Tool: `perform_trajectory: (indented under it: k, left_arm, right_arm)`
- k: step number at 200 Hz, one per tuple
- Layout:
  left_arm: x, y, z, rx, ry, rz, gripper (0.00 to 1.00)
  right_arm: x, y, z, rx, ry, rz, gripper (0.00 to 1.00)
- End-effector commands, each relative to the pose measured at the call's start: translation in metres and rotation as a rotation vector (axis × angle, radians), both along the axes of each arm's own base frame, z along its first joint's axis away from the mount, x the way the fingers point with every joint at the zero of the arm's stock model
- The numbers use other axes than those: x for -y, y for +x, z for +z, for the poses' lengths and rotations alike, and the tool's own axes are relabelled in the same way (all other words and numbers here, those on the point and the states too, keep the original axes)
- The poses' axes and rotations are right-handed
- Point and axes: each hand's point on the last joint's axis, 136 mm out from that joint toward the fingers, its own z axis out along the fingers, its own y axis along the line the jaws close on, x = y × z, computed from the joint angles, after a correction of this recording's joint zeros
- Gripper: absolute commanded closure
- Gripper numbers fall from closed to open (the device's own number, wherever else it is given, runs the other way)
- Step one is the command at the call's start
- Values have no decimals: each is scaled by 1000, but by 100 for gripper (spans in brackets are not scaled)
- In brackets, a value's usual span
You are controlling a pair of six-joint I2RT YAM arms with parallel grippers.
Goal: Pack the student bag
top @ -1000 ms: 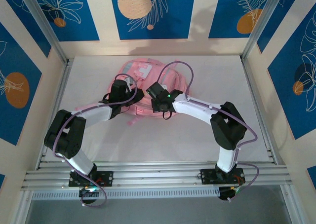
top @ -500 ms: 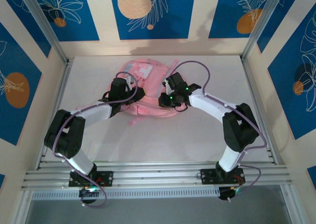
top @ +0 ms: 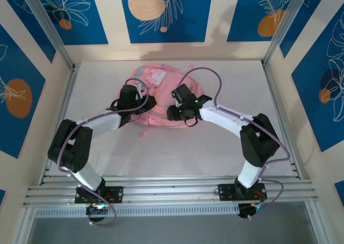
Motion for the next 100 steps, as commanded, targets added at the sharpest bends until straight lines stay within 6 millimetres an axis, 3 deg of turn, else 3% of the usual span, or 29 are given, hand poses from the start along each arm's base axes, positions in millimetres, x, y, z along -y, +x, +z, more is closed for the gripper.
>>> perform_trajectory:
  k: [1,13,28,49,70,100]
  left_arm:
    - [-3,7,29,89,-10,-6,100]
    - [-3,7,29,89,-8,-4,100]
    - [-4,8,28,90,-4,0,100]
    - [-7,10,24,89,9,14,100]
    - [-13,20,16,93,31,42,100]
    - [-22,38,8,91,73,53,100]
  right_arm:
    - [10,7,-10,-1,-65,-55,57]
    - [6,7,-14,2,-62,-39,61]
    - [9,9,-17,3,-87,-50,78]
    - [11,9,-14,10,-94,-52,91]
    - [11,4,-8,7,-85,-26,100]
    - [18,-4,-3,3,-134,75,100]
